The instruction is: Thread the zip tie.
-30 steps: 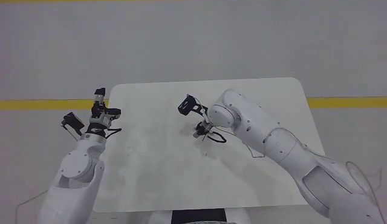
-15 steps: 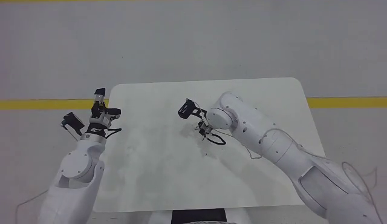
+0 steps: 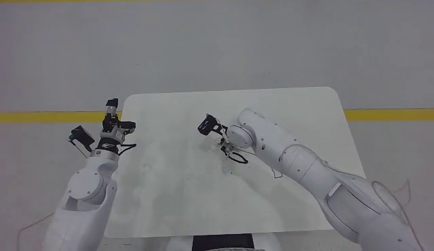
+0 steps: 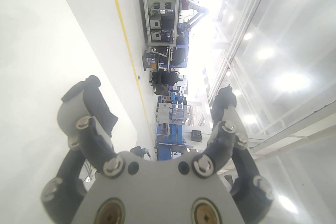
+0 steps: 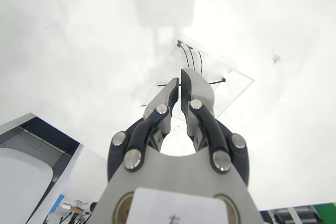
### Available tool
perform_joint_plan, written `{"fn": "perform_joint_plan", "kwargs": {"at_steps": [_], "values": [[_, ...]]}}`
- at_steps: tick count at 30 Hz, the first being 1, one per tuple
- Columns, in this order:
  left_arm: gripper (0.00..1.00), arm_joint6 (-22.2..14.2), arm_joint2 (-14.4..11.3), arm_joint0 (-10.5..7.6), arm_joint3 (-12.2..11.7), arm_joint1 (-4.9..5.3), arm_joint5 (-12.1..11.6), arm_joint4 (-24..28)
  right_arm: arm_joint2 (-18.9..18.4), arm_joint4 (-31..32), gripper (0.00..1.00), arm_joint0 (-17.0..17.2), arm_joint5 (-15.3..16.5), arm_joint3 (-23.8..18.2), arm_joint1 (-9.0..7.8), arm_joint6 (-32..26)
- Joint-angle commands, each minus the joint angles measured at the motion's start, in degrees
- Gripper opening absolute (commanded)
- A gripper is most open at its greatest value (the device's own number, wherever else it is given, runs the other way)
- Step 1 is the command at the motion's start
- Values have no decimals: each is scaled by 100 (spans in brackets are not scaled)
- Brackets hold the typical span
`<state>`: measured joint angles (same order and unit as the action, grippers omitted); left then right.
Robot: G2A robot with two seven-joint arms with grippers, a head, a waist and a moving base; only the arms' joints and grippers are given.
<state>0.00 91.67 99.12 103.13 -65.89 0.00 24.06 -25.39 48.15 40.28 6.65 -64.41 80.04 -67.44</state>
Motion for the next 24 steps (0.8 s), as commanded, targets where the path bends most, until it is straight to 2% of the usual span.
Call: {"fn": "perform_joint_plan", "kwargs": {"at_steps": [1, 12, 17, 24], "values": [[100, 0, 0, 0, 0, 0, 0, 0, 36, 51, 5, -15, -45, 91, 46, 36], [100, 0, 0, 0, 0, 0, 0, 0, 166, 281, 5, -123, -171, 580, 303, 93], [100, 0, 0, 0, 0, 0, 0, 0, 210, 358, 11, -148, -187, 782, 418, 105], [100, 0, 0, 0, 0, 0, 0, 0, 244, 440, 13, -186, -166, 1048, 563, 111]]}}
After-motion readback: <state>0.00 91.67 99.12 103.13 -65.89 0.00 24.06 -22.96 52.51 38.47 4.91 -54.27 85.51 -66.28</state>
